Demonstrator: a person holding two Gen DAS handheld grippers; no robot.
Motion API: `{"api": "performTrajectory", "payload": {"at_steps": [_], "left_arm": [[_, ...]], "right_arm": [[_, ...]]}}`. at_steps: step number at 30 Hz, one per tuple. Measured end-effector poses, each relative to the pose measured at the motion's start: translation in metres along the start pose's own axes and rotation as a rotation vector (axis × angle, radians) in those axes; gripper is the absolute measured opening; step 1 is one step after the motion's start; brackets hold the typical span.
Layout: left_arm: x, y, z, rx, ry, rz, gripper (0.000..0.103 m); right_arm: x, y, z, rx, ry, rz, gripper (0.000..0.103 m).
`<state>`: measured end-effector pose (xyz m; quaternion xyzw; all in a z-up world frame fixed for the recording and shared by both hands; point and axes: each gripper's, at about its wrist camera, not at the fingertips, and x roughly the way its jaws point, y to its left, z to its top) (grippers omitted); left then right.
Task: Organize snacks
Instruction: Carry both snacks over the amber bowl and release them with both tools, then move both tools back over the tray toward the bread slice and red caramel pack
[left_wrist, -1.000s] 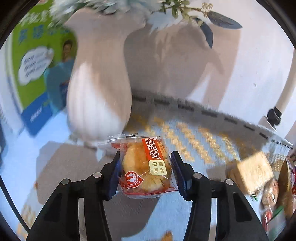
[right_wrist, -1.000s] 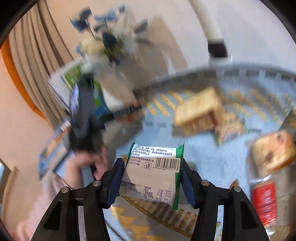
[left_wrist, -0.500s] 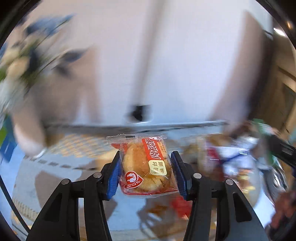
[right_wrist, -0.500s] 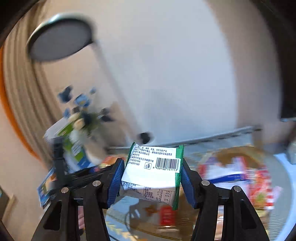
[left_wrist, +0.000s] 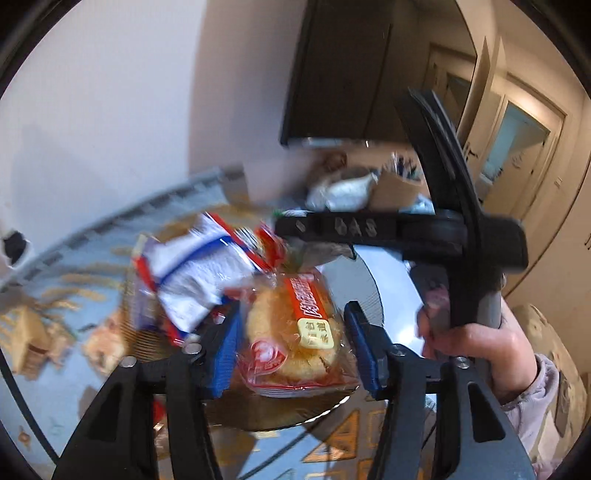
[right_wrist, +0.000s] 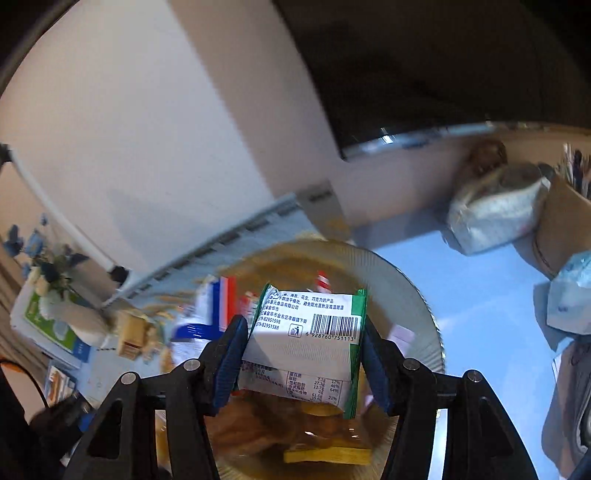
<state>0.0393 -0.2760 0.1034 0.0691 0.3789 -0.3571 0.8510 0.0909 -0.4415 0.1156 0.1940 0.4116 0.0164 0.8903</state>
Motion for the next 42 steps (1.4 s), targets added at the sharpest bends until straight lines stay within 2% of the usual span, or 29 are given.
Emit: {"api": "performTrajectory", "payload": {"at_steps": [1,2,3,4,10,14,16,19,24,27,28,30,36,40,42], "left_arm": [[0.006,0.001,-0.001,-0.002,0.017,0.017,0.080],[0.009,0.000,-0.001,-0.005,0.028,0.041,0.086],[0.010,-0.001,-0.001,-0.002,0.025,0.057,0.092],[0.009,-0.001,-0.001,0.003,0.018,0.065,0.093],[-0.002,0.000,-0.008,0.050,-0.019,0.124,0.093],[-0.010,0.020,-0.005,0.013,-0.048,0.123,0.093],[-0.017,0.034,-0.004,-0.012,-0.056,0.139,0.093],[-0.026,0.059,-0.005,-0.050,-0.063,0.200,0.093],[-0.054,0.114,-0.009,-0.145,-0.086,0.321,0.093],[-0.075,0.150,-0.013,-0.212,-0.107,0.387,0.094],[-0.083,0.165,-0.015,-0.244,-0.113,0.410,0.098],[-0.093,0.186,-0.019,-0.294,-0.128,0.427,0.102],[-0.102,0.251,-0.038,-0.444,-0.151,0.461,0.102],[-0.083,0.278,-0.050,-0.500,-0.124,0.460,0.102],[-0.066,0.285,-0.055,-0.516,-0.106,0.441,0.102]], "right_arm": [[0.004,-0.001,0.001,0.008,0.004,-0.010,0.072],[0.007,-0.004,0.001,0.008,0.010,-0.037,0.089],[0.010,-0.006,-0.001,-0.002,0.020,-0.072,0.095],[0.010,-0.007,-0.002,-0.008,0.024,-0.093,0.097],[0.002,-0.007,-0.002,0.018,-0.009,-0.066,0.097],[-0.008,0.005,-0.002,0.000,-0.047,-0.069,0.097],[-0.015,0.015,-0.001,-0.009,-0.073,-0.035,0.097],[-0.019,0.031,-0.002,-0.027,-0.098,0.024,0.097],[-0.011,0.070,-0.007,-0.115,-0.113,0.064,0.097],[-0.014,0.098,-0.014,-0.165,-0.141,0.149,0.097],[-0.015,0.109,-0.017,-0.183,-0.151,0.177,0.097],[-0.017,0.129,-0.025,-0.222,-0.162,0.217,0.097],[-0.001,0.191,-0.065,-0.313,-0.130,0.316,0.103],[0.026,0.225,-0.102,-0.376,-0.069,0.308,0.103],[0.043,0.236,-0.120,-0.375,-0.039,0.268,0.103]]}}
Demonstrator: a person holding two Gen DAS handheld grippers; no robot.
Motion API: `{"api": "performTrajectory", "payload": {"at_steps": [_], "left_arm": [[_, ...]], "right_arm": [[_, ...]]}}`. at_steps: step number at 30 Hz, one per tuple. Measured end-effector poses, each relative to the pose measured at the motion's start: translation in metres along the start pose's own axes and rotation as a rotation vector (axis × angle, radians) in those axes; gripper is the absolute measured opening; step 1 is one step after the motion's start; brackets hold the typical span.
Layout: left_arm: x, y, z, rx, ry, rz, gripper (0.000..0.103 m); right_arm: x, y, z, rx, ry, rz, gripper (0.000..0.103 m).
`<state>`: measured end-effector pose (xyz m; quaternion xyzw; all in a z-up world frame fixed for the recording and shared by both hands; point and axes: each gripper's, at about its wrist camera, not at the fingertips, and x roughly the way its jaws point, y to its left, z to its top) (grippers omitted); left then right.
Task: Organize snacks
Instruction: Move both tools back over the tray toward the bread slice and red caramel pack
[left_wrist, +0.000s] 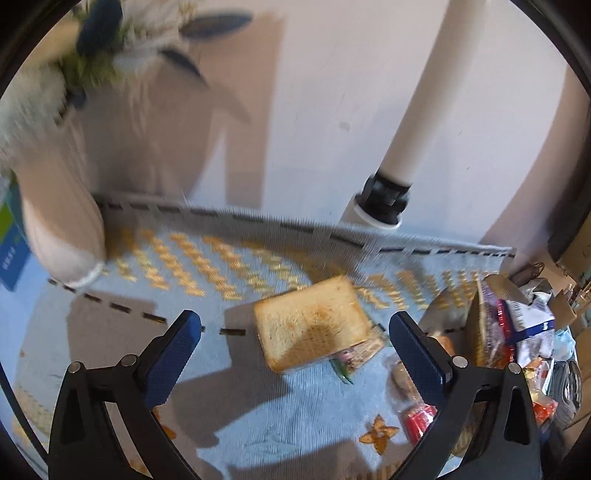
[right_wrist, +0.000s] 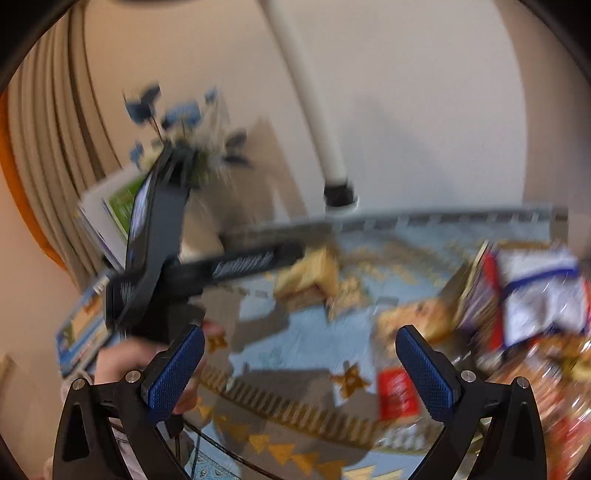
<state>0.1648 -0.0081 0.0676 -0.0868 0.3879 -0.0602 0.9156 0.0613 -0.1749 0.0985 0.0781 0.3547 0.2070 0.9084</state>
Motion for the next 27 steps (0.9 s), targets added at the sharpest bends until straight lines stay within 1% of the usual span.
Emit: {"api": "performTrajectory", "payload": {"at_steps": [3,5,7,12,14,16,19,20,22,24,25,27], "left_arm": [[0.016,-0.001,-0.006,-0.005,0.031,0.002,0.102],[0.022,-0.001,-0.009,0.007,0.034,0.005,0.102],[0.024,-0.001,-0.010,0.014,0.026,-0.011,0.102],[0.026,0.000,-0.011,0.017,0.003,-0.028,0.102],[0.029,0.002,-0.012,0.014,0.005,-0.053,0.102],[0.033,-0.001,-0.015,0.012,0.004,-0.077,0.102],[0.041,-0.008,-0.021,0.020,-0.003,-0.113,0.102],[0.044,-0.011,-0.022,0.029,-0.003,-0.109,0.102],[0.050,-0.015,-0.027,0.052,-0.011,-0.074,0.102],[0.059,-0.018,-0.034,0.077,0.010,-0.059,0.102],[0.060,-0.020,-0.036,0.097,0.001,-0.027,0.103],[0.061,-0.020,-0.036,0.095,0.009,-0.031,0.103]], "right_arm": [[0.026,0.008,-0.023,0.002,0.049,-0.045,0.103],[0.042,0.011,-0.032,-0.020,0.093,-0.083,0.103],[0.054,0.009,-0.039,-0.050,0.117,-0.141,0.103],[0.065,-0.019,-0.045,0.036,0.133,-0.198,0.103],[0.071,-0.029,-0.048,0.074,0.155,-0.194,0.103],[0.072,-0.027,-0.049,0.050,0.142,-0.207,0.102],[0.075,-0.022,-0.053,0.013,0.140,-0.251,0.102],[0.076,-0.020,-0.054,0.005,0.141,-0.264,0.102],[0.077,-0.019,-0.054,0.004,0.144,-0.267,0.103],[0.078,-0.018,-0.054,0.004,0.145,-0.266,0.103],[0.078,-0.018,-0.054,0.003,0.146,-0.267,0.103],[0.080,-0.018,-0.054,-0.001,0.149,-0.272,0.103]]}}
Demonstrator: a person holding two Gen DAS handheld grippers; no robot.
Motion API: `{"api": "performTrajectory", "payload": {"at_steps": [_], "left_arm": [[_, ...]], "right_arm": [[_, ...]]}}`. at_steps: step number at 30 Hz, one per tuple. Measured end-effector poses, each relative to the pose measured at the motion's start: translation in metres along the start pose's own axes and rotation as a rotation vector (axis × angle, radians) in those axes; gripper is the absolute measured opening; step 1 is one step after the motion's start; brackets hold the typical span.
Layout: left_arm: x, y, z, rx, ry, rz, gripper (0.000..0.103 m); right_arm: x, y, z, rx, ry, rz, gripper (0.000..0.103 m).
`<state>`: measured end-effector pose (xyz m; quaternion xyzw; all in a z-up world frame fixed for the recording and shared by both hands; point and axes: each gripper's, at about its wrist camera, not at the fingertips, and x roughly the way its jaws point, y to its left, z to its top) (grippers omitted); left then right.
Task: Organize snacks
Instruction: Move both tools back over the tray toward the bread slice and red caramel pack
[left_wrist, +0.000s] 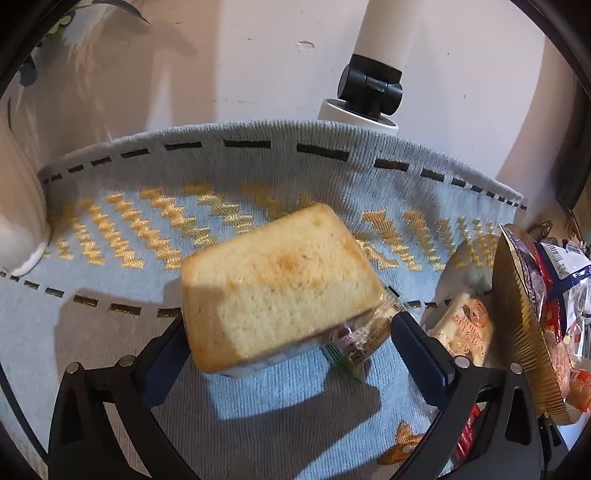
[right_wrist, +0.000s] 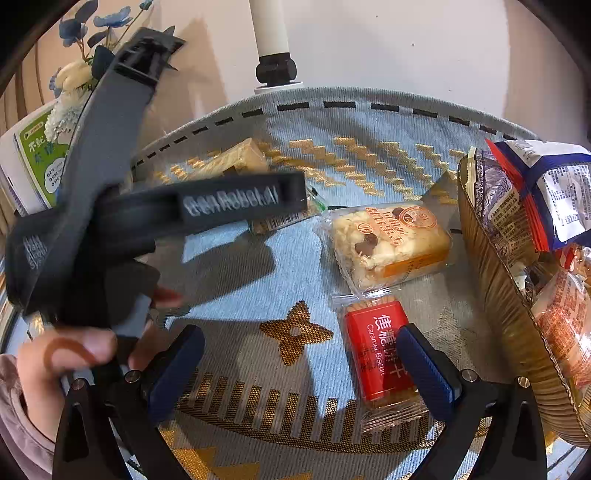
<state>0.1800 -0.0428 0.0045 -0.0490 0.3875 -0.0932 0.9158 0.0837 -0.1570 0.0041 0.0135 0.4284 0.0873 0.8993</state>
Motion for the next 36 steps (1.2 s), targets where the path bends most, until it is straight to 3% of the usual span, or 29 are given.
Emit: {"api": "performTrajectory", "payload": {"at_steps": [8,36], "left_arm": [[0.000,0.034,-0.001,-0.156,0.008,-0.062,0.103],[-0.002,0.032,-0.002,-0.141,0.013,-0.052,0.103]], "right_arm": [[0.011,0.024,-0.001,-0.082,0.038,-0.080,0.103],[0.014,0.029,-0.001,-0.099,0.044,-0.095,0.103]]}}
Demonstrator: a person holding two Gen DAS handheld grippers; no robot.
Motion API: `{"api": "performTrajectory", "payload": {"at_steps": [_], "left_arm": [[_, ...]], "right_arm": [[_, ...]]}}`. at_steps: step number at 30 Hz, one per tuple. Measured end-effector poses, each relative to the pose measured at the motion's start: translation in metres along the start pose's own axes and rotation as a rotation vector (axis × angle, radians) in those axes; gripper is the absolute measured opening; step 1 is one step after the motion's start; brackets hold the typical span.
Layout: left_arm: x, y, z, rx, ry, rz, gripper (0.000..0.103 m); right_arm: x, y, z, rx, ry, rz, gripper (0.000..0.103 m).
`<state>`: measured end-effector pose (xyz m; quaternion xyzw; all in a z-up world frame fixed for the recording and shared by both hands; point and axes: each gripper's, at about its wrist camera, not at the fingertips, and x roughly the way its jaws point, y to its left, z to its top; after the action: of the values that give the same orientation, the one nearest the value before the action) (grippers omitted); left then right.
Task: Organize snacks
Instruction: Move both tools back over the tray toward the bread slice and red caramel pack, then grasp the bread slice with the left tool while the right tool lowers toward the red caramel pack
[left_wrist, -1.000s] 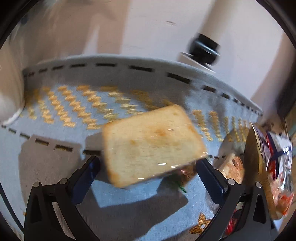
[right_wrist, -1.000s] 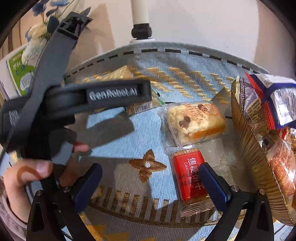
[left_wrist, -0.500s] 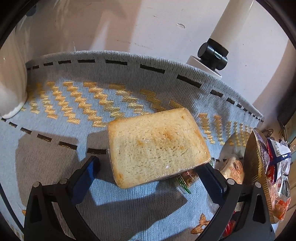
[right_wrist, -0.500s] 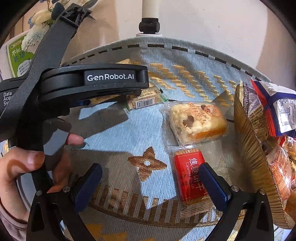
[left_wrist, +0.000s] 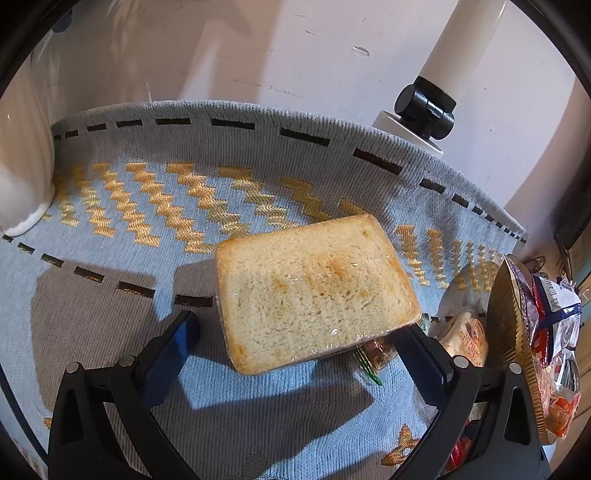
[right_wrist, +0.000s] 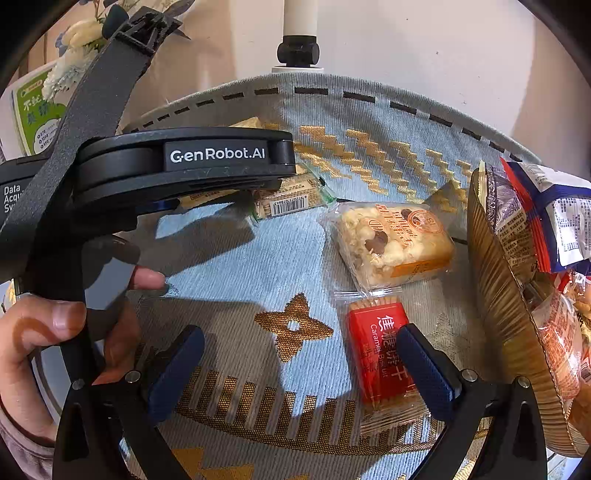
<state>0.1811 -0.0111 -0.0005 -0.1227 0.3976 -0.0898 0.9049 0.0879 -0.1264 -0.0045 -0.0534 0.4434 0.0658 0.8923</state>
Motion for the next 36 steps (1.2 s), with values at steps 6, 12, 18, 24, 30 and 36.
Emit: {"api": "performTrajectory", "payload": {"at_steps": [6,12,18,24,30,36], "left_arm": [[0.000,0.000,0.000,0.002,0.001,0.000,0.103],[-0.001,0.000,0.000,0.002,-0.003,-0.006,0.103],[-0.008,-0.007,-0.001,0.033,-0.041,-0.042,0.103],[-0.012,-0.016,0.002,0.062,-0.074,-0.059,0.103],[-0.002,-0.020,0.008,0.075,-0.057,-0.045,0.103],[-0.006,-0.017,0.007,0.060,-0.085,-0.084,0.091]], "right_arm": [[0.000,0.000,0.000,0.000,0.001,-0.001,0.103],[-0.002,0.000,-0.001,0.002,-0.003,0.010,0.103],[-0.013,-0.017,-0.006,0.097,-0.046,0.097,0.103],[-0.020,-0.034,-0.011,0.187,-0.060,0.129,0.103],[-0.024,-0.044,-0.010,0.222,-0.071,0.183,0.102],[-0.023,-0.025,-0.010,0.152,-0.062,0.228,0.033]]}}
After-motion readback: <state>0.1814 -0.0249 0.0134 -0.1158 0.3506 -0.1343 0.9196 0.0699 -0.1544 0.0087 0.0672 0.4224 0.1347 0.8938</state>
